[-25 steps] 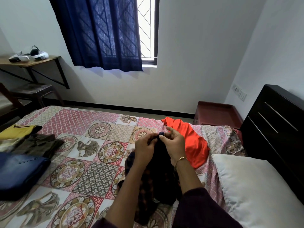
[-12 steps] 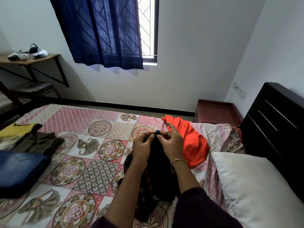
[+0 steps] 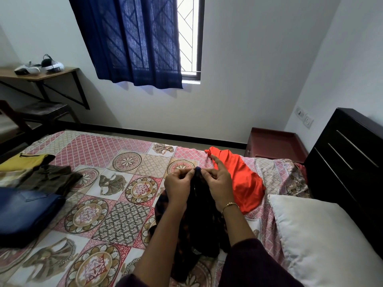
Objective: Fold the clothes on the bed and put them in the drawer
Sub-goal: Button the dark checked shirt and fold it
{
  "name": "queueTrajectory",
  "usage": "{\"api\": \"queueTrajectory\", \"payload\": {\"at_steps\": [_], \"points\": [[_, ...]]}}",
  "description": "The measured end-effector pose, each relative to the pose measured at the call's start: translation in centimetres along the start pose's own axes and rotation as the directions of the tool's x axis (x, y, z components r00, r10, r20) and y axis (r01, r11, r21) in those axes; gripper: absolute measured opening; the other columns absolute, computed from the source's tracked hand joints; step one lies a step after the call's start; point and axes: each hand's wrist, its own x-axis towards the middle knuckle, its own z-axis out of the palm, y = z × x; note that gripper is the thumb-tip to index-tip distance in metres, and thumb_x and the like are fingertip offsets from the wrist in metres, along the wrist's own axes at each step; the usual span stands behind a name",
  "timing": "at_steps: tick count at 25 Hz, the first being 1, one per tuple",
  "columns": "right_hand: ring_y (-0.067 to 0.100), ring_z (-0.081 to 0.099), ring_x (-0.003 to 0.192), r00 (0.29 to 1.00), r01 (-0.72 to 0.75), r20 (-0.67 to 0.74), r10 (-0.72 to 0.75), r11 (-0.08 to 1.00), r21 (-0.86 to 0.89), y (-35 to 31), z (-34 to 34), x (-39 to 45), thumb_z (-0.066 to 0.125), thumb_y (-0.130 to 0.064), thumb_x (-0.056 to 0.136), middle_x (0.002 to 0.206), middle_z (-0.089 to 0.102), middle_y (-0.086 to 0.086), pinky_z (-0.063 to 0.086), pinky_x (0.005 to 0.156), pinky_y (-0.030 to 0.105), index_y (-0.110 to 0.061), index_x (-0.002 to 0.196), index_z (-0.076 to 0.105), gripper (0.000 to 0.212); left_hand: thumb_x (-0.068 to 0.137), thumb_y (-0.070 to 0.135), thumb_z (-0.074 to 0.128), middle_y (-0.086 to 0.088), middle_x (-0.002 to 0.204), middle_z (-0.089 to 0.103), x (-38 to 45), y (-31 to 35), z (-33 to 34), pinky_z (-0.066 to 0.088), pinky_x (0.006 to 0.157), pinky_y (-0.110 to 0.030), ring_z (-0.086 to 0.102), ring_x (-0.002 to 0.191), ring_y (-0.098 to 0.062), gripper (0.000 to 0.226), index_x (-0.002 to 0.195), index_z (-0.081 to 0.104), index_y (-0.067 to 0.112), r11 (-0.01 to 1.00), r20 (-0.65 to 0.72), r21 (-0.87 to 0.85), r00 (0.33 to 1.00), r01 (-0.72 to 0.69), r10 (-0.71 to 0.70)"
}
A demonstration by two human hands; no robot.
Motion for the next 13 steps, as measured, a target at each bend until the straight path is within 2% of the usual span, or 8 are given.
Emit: {"api": "queueTrajectory", "payload": {"at_steps": [3, 6, 10, 13], "points": [[0.008, 0.064, 0.067, 0.995, -0.096, 0.041, 0.091, 0.983, 0.155, -0.3, -0.1, -0.4, 0.059, 0.010, 0.083, 0.076, 0.065, 0.000, 0.055, 0.070, 0.024, -0.018, 0.123, 0.049, 0.049, 0.081, 0.006, 0.071, -0.010, 0.079, 0.071, -0.3, 0.3, -0.3, 0.057, 0.079, -0.037, 0.069, 0.078, -0.025, 0.014, 0.071, 0.067, 0.015, 1.000, 0.056, -0.011, 0.998, 0.004, -0.004], [0.005, 0.063, 0.063, 0.985, -0.172, 0.075, 0.158, 0.952, 0.252, -0.3, 0.0, -0.3, 0.059, 0.012, 0.082, 0.074, 0.063, 0.000, 0.053, 0.060, 0.020, -0.016, 0.115, 0.048, 0.045, 0.084, 0.005, 0.068, -0.010, 0.078, 0.070, -0.6, 0.6, -0.5, 0.056, 0.071, -0.030, 0.068, 0.075, -0.023, 0.011, 0.074, 0.066, 0.010, 1.000, 0.115, -0.004, 0.993, -0.005, 0.006], [0.008, 0.062, 0.063, 0.980, -0.200, 0.041, 0.197, 0.941, 0.271, 0.3, 0.3, -0.1, 0.063, 0.011, 0.080, 0.071, 0.063, 0.000, 0.052, 0.062, 0.019, -0.010, 0.110, 0.049, 0.039, 0.089, 0.004, 0.060, -0.012, 0.087, 0.071, -0.7, 0.4, -0.8, 0.056, 0.076, -0.028, 0.068, 0.083, -0.021, 0.012, 0.083, 0.069, 0.008, 0.999, 0.196, -0.033, 0.981, -0.006, 0.013], [0.014, 0.058, 0.066, 0.979, -0.173, -0.077, 0.189, 0.968, 0.181, 0.8, 0.7, -0.1, 0.067, 0.008, 0.077, 0.067, 0.061, -0.001, 0.051, 0.070, 0.028, -0.012, 0.104, 0.053, 0.036, 0.088, 0.002, 0.060, -0.008, 0.093, 0.071, -0.5, -0.1, -1.2, 0.054, 0.081, -0.025, 0.067, 0.091, -0.020, 0.015, 0.096, 0.071, 0.010, 0.993, 0.300, 0.076, 0.952, -0.092, 0.066]]}}
